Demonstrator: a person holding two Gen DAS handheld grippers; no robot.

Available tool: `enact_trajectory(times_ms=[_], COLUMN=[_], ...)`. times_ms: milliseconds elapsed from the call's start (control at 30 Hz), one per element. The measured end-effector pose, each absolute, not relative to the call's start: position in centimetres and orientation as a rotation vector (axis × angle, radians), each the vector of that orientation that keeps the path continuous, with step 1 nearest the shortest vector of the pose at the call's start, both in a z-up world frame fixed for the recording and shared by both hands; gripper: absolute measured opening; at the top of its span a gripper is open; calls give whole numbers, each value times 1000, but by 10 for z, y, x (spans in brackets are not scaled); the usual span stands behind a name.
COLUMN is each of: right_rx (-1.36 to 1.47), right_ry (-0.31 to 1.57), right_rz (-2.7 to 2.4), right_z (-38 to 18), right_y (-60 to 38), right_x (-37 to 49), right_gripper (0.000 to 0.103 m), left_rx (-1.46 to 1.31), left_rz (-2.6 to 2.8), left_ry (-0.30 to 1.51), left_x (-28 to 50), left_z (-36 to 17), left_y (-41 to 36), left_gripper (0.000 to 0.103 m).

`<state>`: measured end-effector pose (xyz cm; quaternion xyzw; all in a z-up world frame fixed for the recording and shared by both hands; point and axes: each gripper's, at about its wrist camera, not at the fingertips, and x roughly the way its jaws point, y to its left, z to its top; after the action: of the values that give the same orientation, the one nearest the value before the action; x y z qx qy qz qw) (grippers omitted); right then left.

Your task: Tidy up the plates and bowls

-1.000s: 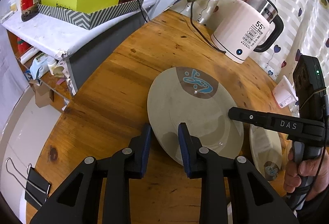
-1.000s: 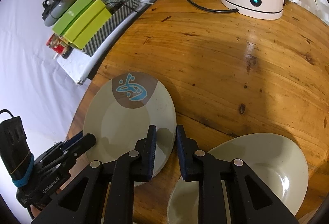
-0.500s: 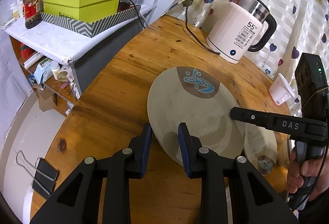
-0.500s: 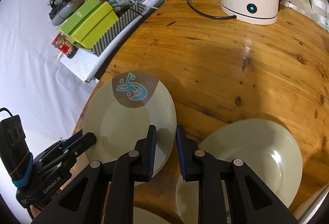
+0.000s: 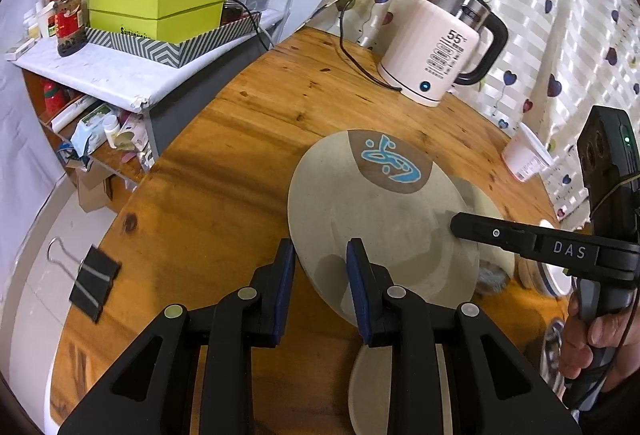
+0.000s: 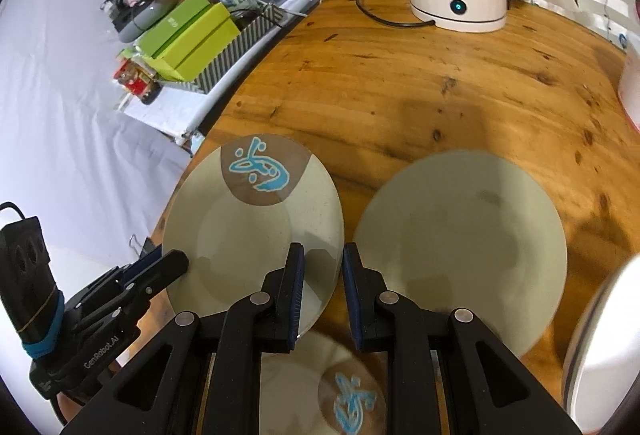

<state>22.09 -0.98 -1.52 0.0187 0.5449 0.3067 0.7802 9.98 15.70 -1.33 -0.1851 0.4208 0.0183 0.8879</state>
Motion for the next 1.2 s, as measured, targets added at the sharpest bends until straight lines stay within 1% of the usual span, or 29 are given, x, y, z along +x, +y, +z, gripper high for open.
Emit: enact_trajectory(times_ms=[667,1200], right_rx=[89,94], right_ry=[1187,1212], right_rz=[610,590], right_z=[-17,-29], right_y=[-66,-87], right_x=[147,121], right_gripper=[19,19], left_rx=[-337,-326], left_rz=[-13,-15], left_ry=[898,942], left_x=[42,22], left_z=[-14,-26], left_y=[109,90], left_gripper=[28,28])
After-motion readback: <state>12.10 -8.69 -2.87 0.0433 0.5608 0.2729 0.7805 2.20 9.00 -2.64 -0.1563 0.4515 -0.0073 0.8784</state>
